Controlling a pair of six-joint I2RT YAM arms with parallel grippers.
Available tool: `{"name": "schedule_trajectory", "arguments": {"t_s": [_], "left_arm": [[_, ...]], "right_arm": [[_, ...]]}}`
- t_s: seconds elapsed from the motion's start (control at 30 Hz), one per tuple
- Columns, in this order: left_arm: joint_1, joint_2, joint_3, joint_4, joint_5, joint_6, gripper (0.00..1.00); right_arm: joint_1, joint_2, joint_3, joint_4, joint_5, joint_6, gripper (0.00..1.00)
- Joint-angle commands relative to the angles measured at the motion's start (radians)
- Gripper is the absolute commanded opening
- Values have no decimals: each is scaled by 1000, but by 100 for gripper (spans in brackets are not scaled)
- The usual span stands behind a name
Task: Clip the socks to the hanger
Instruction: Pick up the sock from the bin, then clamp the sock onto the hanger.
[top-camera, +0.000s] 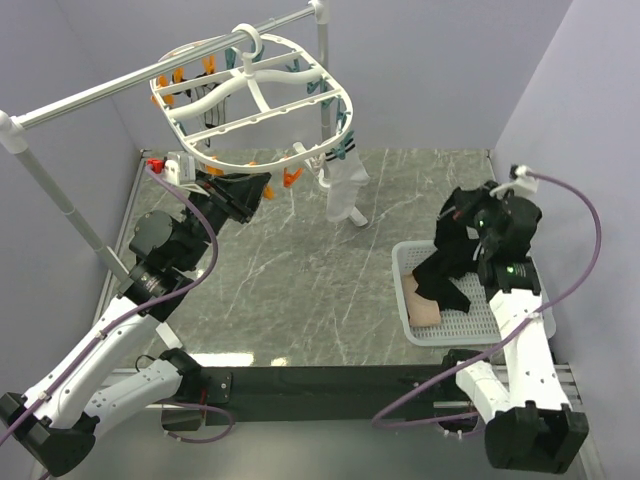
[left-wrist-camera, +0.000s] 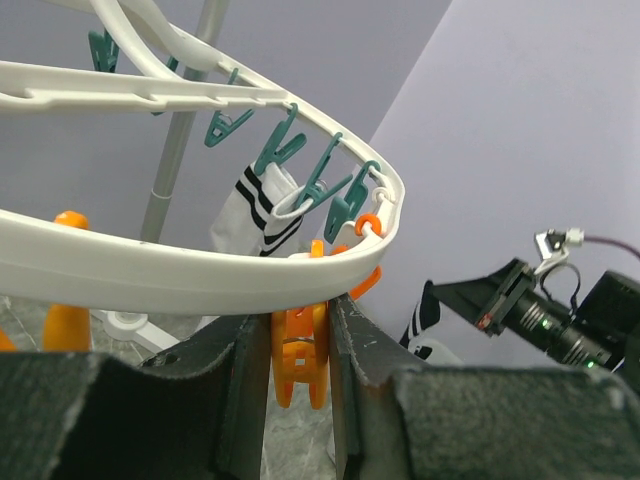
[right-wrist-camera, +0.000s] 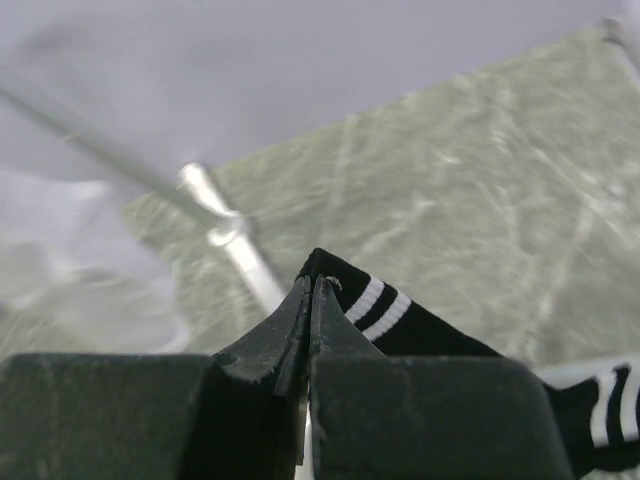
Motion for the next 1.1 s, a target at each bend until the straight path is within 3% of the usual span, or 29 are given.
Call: {"name": "schedule_trajectory", "arguments": {"t_s": [0.0,0.3,0.6,0.87,1.07], "left_arm": [[5,5,16,32,17,17,20],[3,20,36,41,36,34,20],[-1,34,56,44,39,39,20],[-12,57,77,42,42,45,20],[-27,74,76,70,30,66,20]], "right_arm": [[76,43,151,-125,-43,-51,0],[292,17,281,-245,46,-62,0],[358,-72,360,-282,231,-54,0],[386,-48,393,-263,61,-4,0],[536,40,417,-285,119,67,0]]}}
